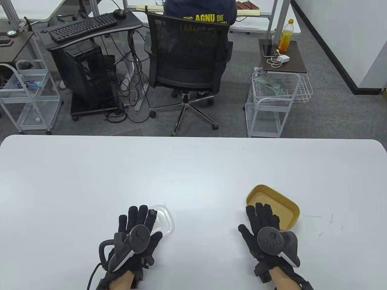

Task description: Cover the takeout box

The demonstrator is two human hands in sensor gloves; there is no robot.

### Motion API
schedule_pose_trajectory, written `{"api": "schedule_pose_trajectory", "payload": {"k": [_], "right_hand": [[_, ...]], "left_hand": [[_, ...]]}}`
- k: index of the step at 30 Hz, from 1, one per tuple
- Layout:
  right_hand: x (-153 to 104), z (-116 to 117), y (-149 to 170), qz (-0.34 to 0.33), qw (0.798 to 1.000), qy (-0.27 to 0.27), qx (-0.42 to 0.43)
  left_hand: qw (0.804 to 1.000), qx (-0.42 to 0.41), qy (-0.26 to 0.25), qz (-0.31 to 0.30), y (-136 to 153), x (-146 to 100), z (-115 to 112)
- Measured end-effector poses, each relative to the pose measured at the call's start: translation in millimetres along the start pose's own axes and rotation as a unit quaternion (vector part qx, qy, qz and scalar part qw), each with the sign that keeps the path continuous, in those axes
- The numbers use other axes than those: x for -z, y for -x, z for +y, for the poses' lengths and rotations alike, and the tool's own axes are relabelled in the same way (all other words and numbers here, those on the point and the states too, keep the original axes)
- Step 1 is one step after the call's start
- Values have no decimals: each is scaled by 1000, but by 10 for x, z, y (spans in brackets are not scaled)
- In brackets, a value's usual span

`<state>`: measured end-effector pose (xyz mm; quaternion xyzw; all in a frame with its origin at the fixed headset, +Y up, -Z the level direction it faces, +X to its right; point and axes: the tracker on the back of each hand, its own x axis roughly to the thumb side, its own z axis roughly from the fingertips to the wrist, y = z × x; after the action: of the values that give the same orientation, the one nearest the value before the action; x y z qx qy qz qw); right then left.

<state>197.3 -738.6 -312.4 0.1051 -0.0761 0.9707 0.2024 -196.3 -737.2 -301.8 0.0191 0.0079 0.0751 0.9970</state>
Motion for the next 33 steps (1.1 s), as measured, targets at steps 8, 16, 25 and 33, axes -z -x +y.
{"api": "schedule_pose_trajectory", "payload": {"k": [8, 16, 25, 33], "right_hand": [[9, -6, -5, 2, 1000, 3, 1], [61, -57, 36, 22, 1000, 19, 9], [147, -177, 236, 69, 996, 49, 10], [196, -252, 611, 178, 982, 67, 8]], "left_hand": [[1000, -5, 2, 4, 11, 0, 10], [1000, -7, 1, 7, 21, 6, 23], [1000, -13, -6, 8, 27, 13, 34], [1000, -18, -9, 12, 55, 13, 45]]}}
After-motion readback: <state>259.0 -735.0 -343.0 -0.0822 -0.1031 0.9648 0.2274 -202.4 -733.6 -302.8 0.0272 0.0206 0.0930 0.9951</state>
